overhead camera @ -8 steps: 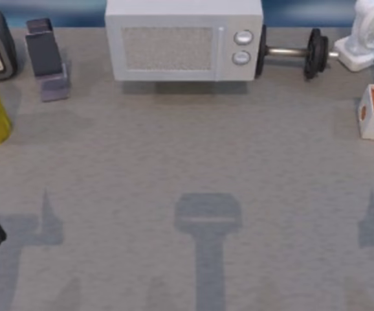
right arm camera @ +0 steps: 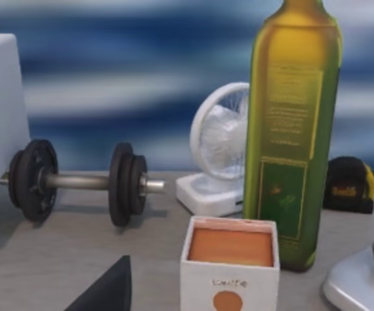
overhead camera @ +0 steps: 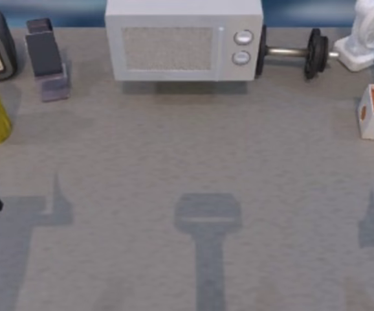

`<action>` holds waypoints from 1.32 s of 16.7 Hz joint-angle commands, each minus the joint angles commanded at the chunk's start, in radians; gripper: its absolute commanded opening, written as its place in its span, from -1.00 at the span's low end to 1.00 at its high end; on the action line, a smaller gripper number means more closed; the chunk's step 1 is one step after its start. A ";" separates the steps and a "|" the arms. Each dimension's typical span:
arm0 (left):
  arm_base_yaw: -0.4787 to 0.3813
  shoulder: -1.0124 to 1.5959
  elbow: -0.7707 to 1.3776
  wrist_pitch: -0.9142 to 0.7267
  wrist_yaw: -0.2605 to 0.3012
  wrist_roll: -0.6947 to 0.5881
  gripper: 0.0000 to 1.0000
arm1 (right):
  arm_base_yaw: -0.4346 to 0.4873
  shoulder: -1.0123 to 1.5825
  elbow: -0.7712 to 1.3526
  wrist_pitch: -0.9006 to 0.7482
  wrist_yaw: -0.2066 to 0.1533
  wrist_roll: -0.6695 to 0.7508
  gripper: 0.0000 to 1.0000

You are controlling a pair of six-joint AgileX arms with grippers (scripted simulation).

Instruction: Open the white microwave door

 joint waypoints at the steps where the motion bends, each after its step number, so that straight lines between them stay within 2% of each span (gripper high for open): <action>1: -0.030 0.073 0.059 -0.003 -0.027 -0.015 1.00 | 0.000 0.000 0.000 0.000 0.000 0.000 1.00; 15: -0.553 1.484 1.068 -0.106 -0.505 -0.266 1.00 | 0.000 0.000 0.000 0.000 0.000 0.000 1.00; 19: -0.654 1.745 1.277 -0.104 -0.591 -0.326 1.00 | 0.000 0.000 0.000 0.000 0.000 0.000 1.00; 22: -0.691 1.833 1.357 -0.097 -0.622 -0.351 1.00 | 0.000 0.000 0.000 0.000 0.000 0.000 1.00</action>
